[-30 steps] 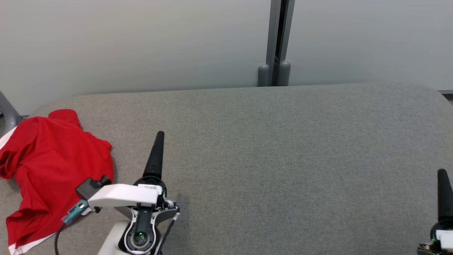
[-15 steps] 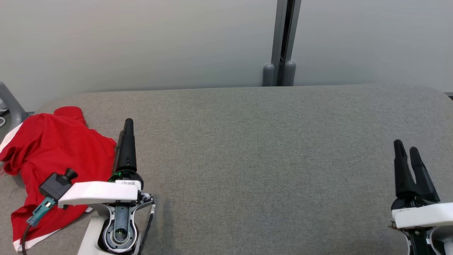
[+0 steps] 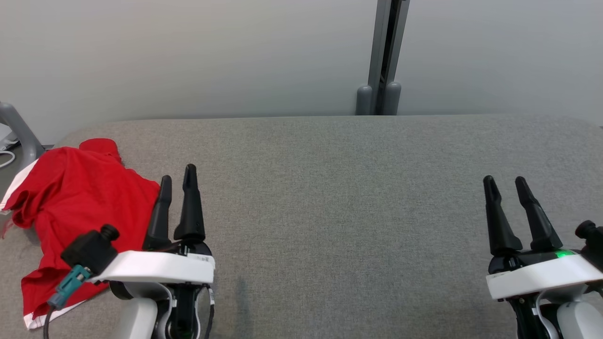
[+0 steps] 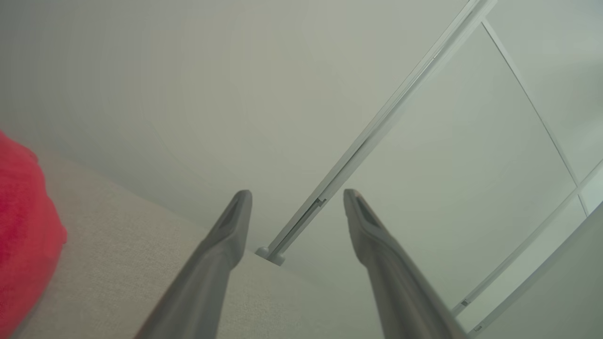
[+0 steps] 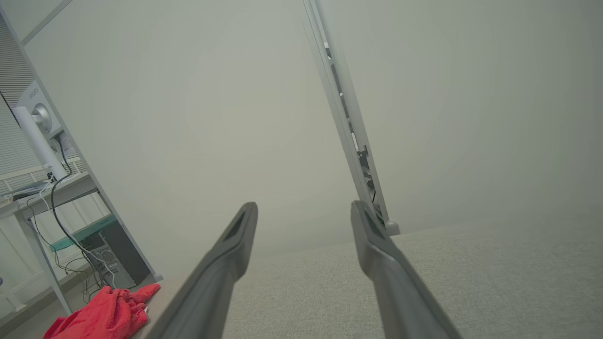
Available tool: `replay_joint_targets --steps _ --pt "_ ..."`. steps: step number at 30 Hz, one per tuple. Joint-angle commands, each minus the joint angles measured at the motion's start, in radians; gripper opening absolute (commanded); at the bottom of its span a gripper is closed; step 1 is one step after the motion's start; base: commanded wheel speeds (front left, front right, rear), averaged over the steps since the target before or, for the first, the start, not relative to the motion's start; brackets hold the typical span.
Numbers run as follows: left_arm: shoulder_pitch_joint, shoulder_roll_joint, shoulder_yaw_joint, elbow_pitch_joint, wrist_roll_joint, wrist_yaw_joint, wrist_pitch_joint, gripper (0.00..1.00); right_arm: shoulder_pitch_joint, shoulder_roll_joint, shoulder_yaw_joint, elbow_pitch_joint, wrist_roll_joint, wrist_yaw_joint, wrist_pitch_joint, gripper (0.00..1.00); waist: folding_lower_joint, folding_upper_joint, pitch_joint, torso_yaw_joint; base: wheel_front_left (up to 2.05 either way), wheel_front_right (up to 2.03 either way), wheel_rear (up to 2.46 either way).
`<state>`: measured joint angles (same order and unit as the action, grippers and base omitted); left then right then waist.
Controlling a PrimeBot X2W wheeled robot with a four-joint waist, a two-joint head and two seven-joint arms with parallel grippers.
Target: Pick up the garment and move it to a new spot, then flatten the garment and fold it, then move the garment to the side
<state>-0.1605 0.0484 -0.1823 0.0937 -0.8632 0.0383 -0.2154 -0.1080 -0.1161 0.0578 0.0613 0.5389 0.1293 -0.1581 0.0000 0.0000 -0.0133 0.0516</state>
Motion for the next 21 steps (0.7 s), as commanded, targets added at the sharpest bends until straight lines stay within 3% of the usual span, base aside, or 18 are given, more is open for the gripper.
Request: replay_joint_targets --steps 1,9,15,21 --pt "0.004 0.002 -0.002 -0.022 0.042 0.016 -0.006 1.0 -0.023 -0.009 0.014 0.0 -0.034 0.001 -0.012 1.0 0.0 0.0 0.0 0.001 0.0 0.0 0.0" --pt "0.044 0.002 -0.048 -0.03 0.196 0.052 -0.014 1.0 -0.032 0.007 0.032 0.037 -0.099 0.002 -0.03 1.0 0.0 0.0 -0.004 0.002 0.0 0.0 0.0" --pt "0.069 0.002 -0.058 0.025 0.272 0.062 -0.019 1.0 -0.04 0.01 0.059 0.082 -0.13 0.002 -0.043 1.0 0.0 0.0 -0.008 0.0 0.0 0.0 0.0" --pt "0.08 0.002 -0.058 0.069 0.397 0.1 -0.024 1.0 -0.048 0.022 0.074 0.131 -0.159 0.002 -0.055 1.0 0.0 0.0 -0.01 -0.003 0.0 0.0 0.0"
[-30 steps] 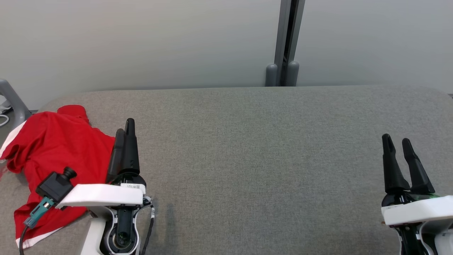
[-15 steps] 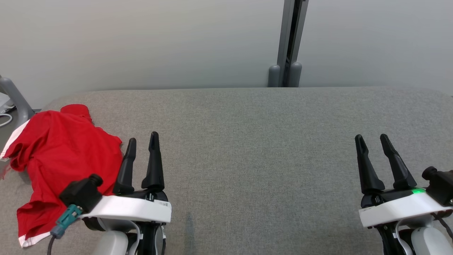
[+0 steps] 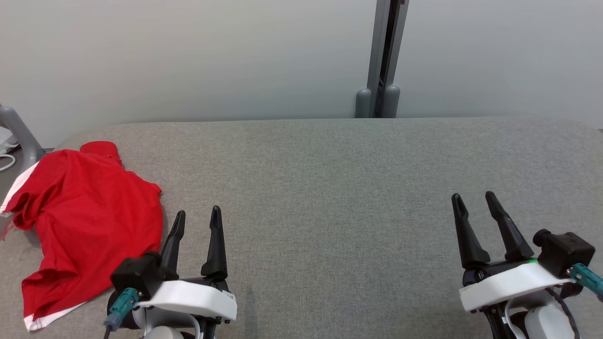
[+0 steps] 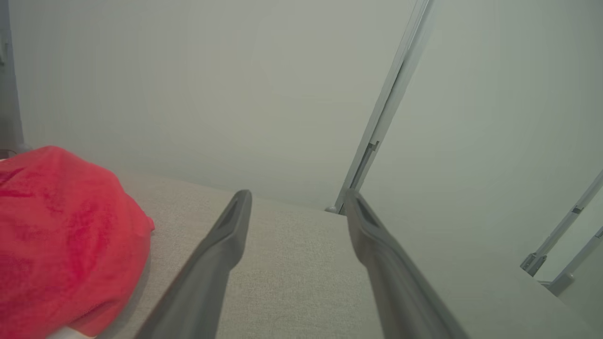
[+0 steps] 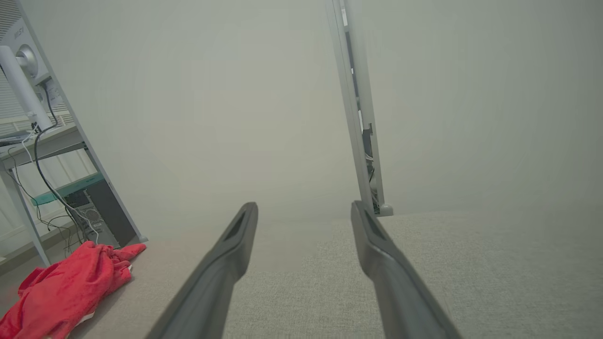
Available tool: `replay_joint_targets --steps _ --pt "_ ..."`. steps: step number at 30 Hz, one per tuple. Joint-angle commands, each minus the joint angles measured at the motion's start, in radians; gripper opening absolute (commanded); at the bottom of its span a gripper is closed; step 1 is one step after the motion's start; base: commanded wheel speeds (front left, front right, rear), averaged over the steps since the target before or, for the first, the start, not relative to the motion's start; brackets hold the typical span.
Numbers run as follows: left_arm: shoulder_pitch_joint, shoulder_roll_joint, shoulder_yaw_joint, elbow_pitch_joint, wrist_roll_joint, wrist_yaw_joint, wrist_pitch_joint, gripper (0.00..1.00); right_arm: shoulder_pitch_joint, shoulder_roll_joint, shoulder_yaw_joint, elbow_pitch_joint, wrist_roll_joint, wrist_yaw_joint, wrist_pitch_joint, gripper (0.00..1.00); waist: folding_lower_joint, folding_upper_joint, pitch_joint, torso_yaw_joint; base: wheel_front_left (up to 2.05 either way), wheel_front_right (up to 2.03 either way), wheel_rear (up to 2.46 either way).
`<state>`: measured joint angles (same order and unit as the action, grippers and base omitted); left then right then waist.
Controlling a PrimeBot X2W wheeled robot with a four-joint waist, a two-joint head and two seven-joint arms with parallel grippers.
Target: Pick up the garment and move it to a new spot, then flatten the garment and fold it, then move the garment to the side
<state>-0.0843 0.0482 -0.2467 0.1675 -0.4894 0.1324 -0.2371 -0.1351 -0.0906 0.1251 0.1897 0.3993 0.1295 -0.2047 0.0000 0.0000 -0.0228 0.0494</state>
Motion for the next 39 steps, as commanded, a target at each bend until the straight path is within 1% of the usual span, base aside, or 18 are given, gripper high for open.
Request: replay_joint_targets --steps 1,6,11,16,21,27,30,34,39 --pt "0.003 0.003 0.006 -0.005 0.024 0.006 -0.003 1.0 -0.021 -0.004 0.007 0.003 -0.019 0.002 -0.008 1.0 0.0 0.0 0.0 -0.001 0.0 0.0 0.0" --pt "0.012 0.003 0.012 0.001 0.097 0.038 -0.008 1.0 -0.023 0.004 0.023 0.04 -0.049 0.002 -0.019 1.0 0.0 0.0 -0.002 -0.005 0.0 0.0 0.0" --pt "0.03 0.003 0.019 -0.006 0.139 0.047 -0.012 1.0 -0.034 0.007 0.039 0.077 -0.08 0.002 -0.028 1.0 0.0 0.0 -0.004 -0.011 0.0 0.0 0.0" --pt "0.043 0.003 0.023 0.001 0.159 0.036 -0.017 1.0 -0.048 0.014 0.05 0.122 -0.098 0.002 -0.038 1.0 0.0 0.0 -0.008 -0.014 0.0 0.0 0.0" --pt "0.06 0.004 0.024 0.027 0.167 0.014 -0.02 1.0 -0.06 0.018 0.072 0.166 -0.132 0.002 -0.046 1.0 0.0 0.0 -0.01 -0.013 0.0 0.0 0.0" --pt "0.078 0.004 0.042 0.043 0.207 0.008 -0.025 1.0 -0.076 0.023 0.104 0.208 -0.169 0.002 -0.058 1.0 0.0 0.0 -0.014 -0.011 0.0 0.0 0.0" --pt "0.082 0.004 0.052 0.047 0.219 0.005 -0.029 1.0 -0.085 0.025 0.112 0.229 -0.162 0.002 -0.062 1.0 0.0 0.0 -0.016 -0.011 0.0 0.0 0.0" --pt "0.081 0.004 0.053 0.061 0.202 -0.006 -0.028 1.0 -0.088 0.027 0.117 0.242 -0.153 0.002 -0.063 1.0 0.0 0.0 -0.019 -0.013 0.0 0.0 0.0" --pt "0.08 0.004 0.051 0.064 0.205 -0.012 -0.028 1.0 -0.09 0.029 0.108 0.251 -0.15 0.002 -0.062 1.0 0.0 0.0 -0.021 -0.014 0.0 0.0 0.0"
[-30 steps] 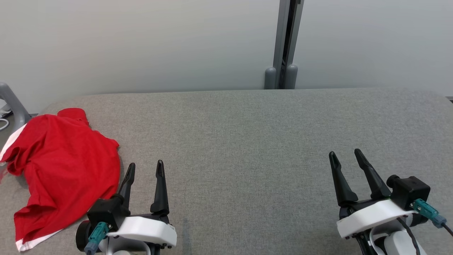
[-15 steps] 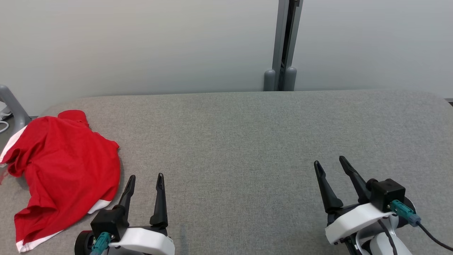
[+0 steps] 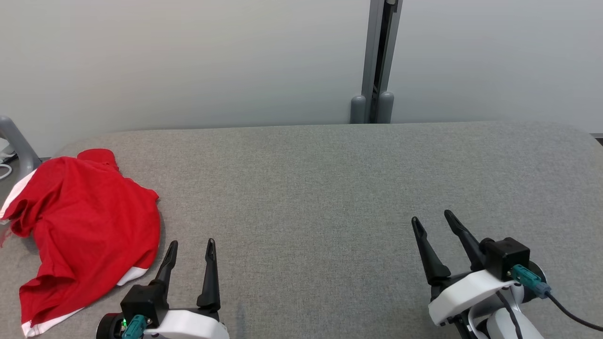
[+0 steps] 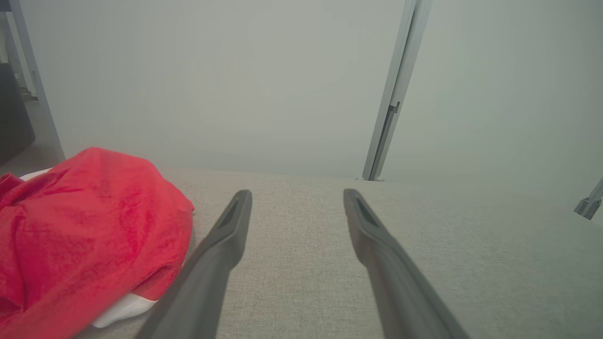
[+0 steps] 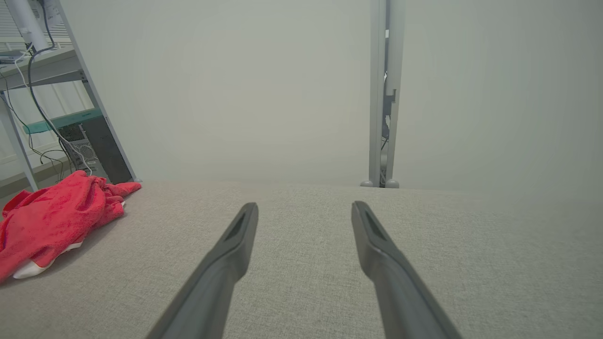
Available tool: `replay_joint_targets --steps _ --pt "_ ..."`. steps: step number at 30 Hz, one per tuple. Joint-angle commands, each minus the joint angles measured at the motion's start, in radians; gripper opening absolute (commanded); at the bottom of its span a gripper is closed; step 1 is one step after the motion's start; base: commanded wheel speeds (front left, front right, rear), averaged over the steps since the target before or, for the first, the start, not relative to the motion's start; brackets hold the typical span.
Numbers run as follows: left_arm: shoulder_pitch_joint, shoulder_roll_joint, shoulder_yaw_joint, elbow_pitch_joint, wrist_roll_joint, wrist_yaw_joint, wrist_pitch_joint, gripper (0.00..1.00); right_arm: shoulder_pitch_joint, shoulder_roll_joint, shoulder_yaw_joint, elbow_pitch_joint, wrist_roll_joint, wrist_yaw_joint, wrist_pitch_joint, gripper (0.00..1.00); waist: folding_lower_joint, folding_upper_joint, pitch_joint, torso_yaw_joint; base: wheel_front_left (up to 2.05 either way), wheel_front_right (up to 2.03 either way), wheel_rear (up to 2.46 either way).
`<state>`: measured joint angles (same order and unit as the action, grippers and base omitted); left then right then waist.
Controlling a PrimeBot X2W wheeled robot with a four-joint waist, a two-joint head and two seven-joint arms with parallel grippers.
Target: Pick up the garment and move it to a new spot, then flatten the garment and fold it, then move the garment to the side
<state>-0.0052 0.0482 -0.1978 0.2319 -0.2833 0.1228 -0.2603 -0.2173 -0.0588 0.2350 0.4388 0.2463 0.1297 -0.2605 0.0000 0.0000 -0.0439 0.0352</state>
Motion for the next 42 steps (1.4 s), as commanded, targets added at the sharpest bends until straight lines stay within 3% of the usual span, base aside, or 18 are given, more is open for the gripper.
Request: replay_joint_targets --steps 1,8,12,30,36,42 --pt "0.001 0.004 -0.002 -0.004 0.005 -0.008 -0.005 1.0 -0.004 -0.002 -0.023 0.008 0.002 0.002 -0.007 1.0 0.0 0.0 -0.001 -0.001 0.0 0.0 0.0" --pt "0.006 0.004 -0.016 -0.003 -0.008 -0.028 -0.005 1.0 0.012 0.004 -0.1 0.01 -0.017 0.001 -0.007 1.0 0.0 0.0 -0.001 -0.004 0.0 0.0 0.0" --pt "0.004 0.004 -0.019 -0.002 -0.011 -0.034 -0.005 1.0 0.017 0.006 -0.133 0.001 0.029 0.001 -0.007 1.0 0.0 0.0 0.002 -0.006 0.0 0.0 0.0" --pt "-0.026 0.004 -0.008 0.006 -0.039 -0.027 -0.005 1.0 -0.002 0.006 -0.127 -0.033 0.022 0.001 -0.006 1.0 0.0 0.0 0.043 -0.002 0.0 0.0 0.0" --pt "-0.067 0.004 0.018 0.001 -0.029 -0.037 -0.005 1.0 -0.031 0.006 -0.102 -0.083 0.015 0.001 -0.006 1.0 0.0 0.0 0.104 0.03 0.0 0.0 0.0" --pt "-0.095 0.004 0.042 -0.008 -0.04 -0.027 -0.004 1.0 -0.033 0.006 -0.075 -0.11 0.007 0.001 -0.006 1.0 0.0 0.0 0.134 0.116 0.0 0.0 0.0"
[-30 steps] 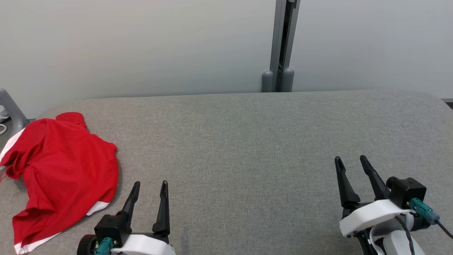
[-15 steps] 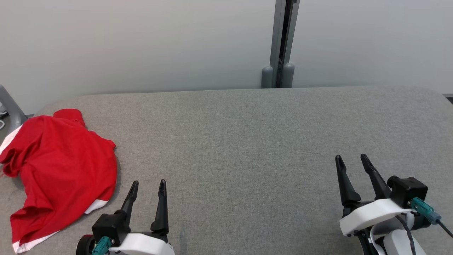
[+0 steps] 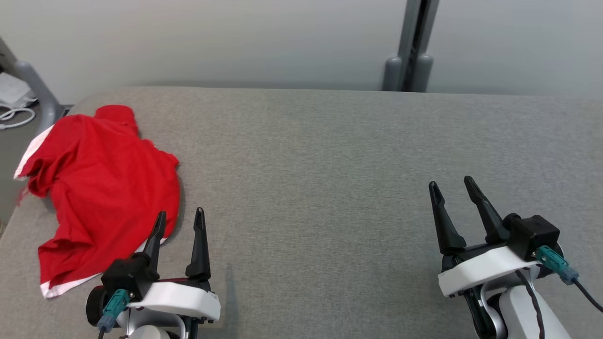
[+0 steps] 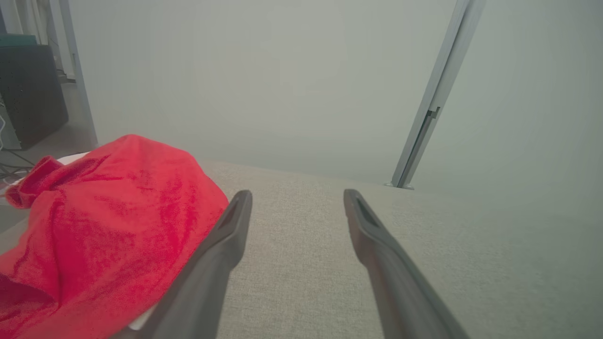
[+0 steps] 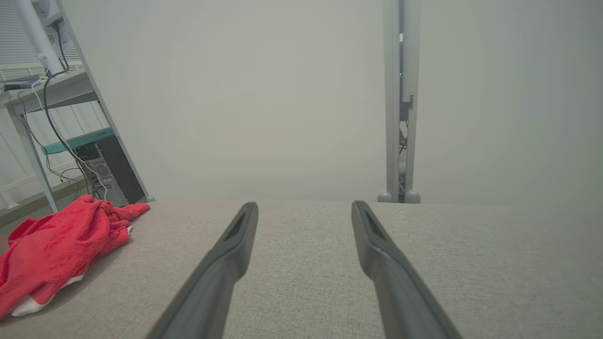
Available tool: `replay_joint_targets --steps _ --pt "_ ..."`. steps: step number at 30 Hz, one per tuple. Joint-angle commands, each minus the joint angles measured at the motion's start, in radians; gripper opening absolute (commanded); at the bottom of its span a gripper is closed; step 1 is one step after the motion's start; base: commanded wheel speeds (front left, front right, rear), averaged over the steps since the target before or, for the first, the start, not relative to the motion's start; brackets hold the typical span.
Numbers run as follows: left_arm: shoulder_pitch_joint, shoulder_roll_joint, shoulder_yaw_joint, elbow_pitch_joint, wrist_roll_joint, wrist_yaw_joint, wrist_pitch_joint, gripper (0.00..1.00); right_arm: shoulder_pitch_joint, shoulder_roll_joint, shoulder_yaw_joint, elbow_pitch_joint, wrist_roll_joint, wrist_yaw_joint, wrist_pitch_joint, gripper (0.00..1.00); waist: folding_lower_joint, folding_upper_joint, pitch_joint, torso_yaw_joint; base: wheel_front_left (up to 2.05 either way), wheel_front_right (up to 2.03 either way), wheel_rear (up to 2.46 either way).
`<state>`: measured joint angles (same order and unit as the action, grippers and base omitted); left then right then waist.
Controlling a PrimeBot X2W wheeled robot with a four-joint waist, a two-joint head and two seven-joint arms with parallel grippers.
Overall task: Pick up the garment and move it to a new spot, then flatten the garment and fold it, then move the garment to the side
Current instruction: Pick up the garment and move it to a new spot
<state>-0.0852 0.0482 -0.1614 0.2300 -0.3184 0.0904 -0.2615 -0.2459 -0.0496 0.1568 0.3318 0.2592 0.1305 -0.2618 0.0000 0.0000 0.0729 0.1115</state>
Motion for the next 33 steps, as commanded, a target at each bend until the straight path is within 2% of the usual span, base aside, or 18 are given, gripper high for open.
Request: replay_joint_targets --steps 1,11,17,23,29,31,33 --pt "-0.019 0.004 0.0 -0.008 -0.012 0.006 -0.003 1.0 -0.005 -0.006 0.002 -0.006 -0.006 0.0 -0.004 1.0 0.0 0.0 0.021 0.062 0.0 0.0 0.0" --pt "-0.012 0.004 -0.003 -0.038 -0.035 0.023 -0.003 1.0 -0.02 -0.029 0.047 -0.015 -0.001 0.0 -0.004 1.0 0.0 0.0 0.045 0.243 0.0 0.0 0.0" --pt "0.001 0.004 0.006 -0.042 -0.035 0.021 -0.003 1.0 -0.013 -0.038 0.077 -0.017 0.004 0.0 -0.004 1.0 0.0 0.0 0.048 0.313 0.0 0.0 0.0" --pt "0.006 0.004 0.01 -0.046 -0.024 0.011 -0.003 1.0 -0.012 -0.042 0.078 -0.014 0.002 0.0 -0.004 1.0 0.0 0.0 0.058 0.332 0.0 0.0 0.0" --pt "-0.022 0.004 0.04 -0.051 -0.015 -0.005 -0.003 1.0 -0.03 -0.052 0.077 -0.018 -0.002 0.0 -0.004 1.0 0.0 0.0 0.09 0.312 0.0 0.0 0.0" --pt "-0.038 0.004 0.056 -0.053 -0.024 -0.019 -0.003 1.0 -0.035 -0.058 0.075 -0.022 -0.006 0.0 -0.004 1.0 0.0 0.0 0.107 0.303 0.0 0.0 0.0" --pt "-0.074 0.004 0.083 -0.039 -0.012 -0.063 -0.003 1.0 -0.045 -0.072 0.076 -0.027 -0.014 0.0 -0.004 1.0 0.0 0.0 0.139 0.291 0.0 0.0 0.0"
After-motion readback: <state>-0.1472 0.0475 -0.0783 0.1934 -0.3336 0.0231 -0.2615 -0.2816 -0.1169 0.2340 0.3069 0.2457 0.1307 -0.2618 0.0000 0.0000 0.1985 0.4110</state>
